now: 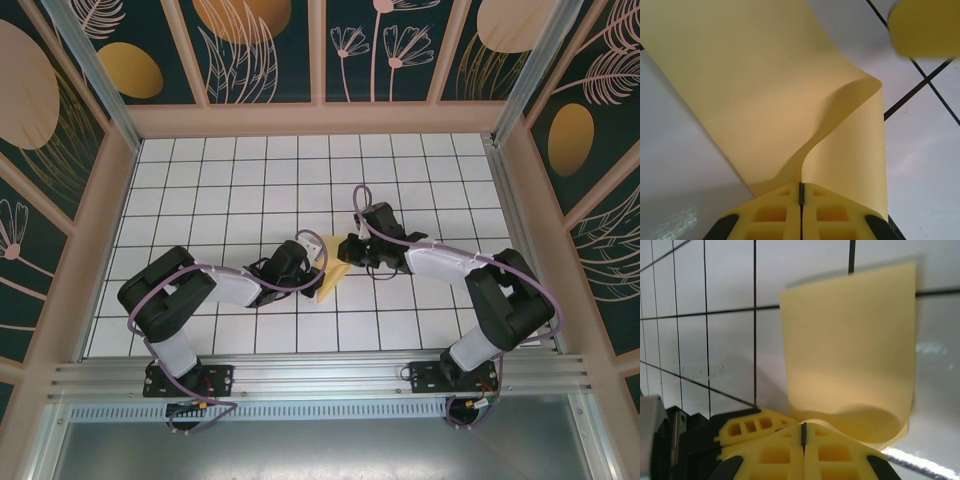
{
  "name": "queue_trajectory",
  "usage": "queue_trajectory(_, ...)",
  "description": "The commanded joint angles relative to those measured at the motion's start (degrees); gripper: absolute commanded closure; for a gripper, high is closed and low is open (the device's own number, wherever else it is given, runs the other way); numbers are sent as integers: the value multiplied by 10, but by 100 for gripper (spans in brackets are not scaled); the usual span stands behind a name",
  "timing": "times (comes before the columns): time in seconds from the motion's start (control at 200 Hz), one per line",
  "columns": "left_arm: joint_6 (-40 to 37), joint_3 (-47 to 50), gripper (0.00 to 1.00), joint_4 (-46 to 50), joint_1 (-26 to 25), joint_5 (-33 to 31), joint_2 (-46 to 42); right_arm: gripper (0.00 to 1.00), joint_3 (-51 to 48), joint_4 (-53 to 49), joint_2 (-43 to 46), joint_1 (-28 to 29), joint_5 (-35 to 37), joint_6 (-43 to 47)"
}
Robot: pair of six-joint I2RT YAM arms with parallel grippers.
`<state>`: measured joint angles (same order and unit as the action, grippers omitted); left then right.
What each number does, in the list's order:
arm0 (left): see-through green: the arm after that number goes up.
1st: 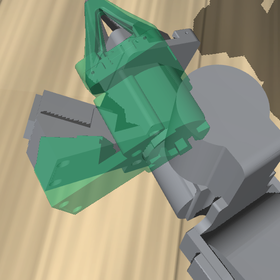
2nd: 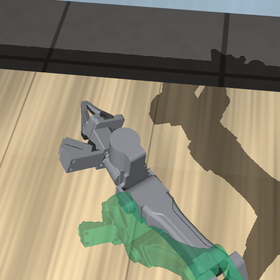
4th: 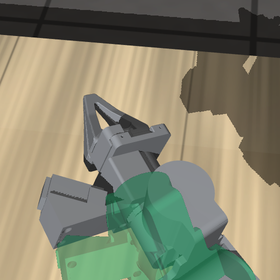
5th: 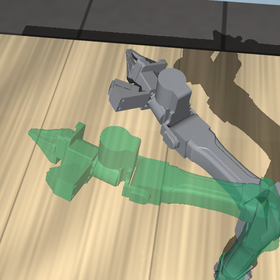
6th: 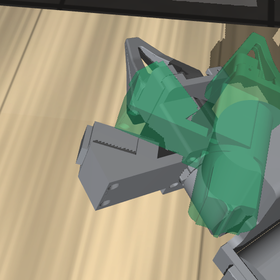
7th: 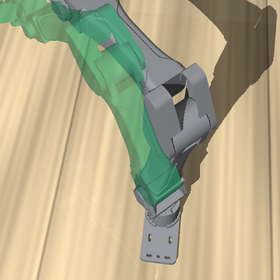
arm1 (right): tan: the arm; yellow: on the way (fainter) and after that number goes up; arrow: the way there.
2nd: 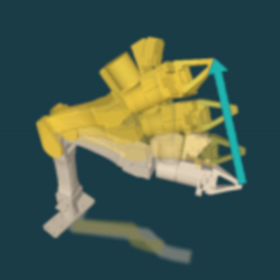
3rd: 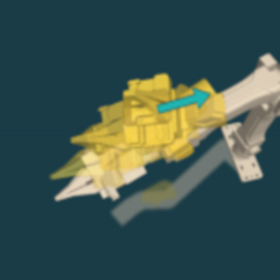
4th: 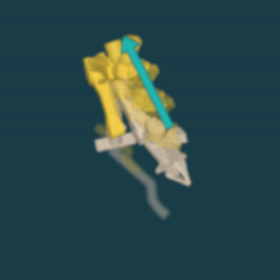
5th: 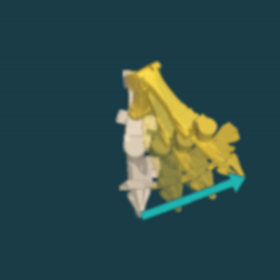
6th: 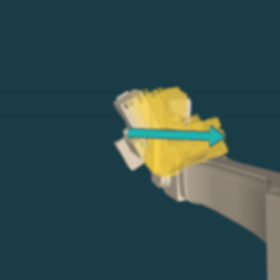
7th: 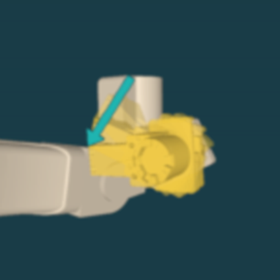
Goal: Fold a paper plane with a square sheet of paper (pick it up from the middle)
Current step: Third fold the triangle at the center of the table.
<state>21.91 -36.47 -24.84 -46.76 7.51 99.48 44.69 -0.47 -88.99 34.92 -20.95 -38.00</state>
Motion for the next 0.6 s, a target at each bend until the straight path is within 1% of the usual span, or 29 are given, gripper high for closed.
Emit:
queue_trajectory(0.0,-4,8,93,42,3,1,-6,95,-17,71,1,10,-35,-55)
queue_trajectory(0.285,-6,1,93,45,3,5,0,97,-18,61,-59,17,-32,-59)
queue_trajectory(0.595,-5,5,93,46,3,6,5,97,-44,56,-86,17,-3,-39)
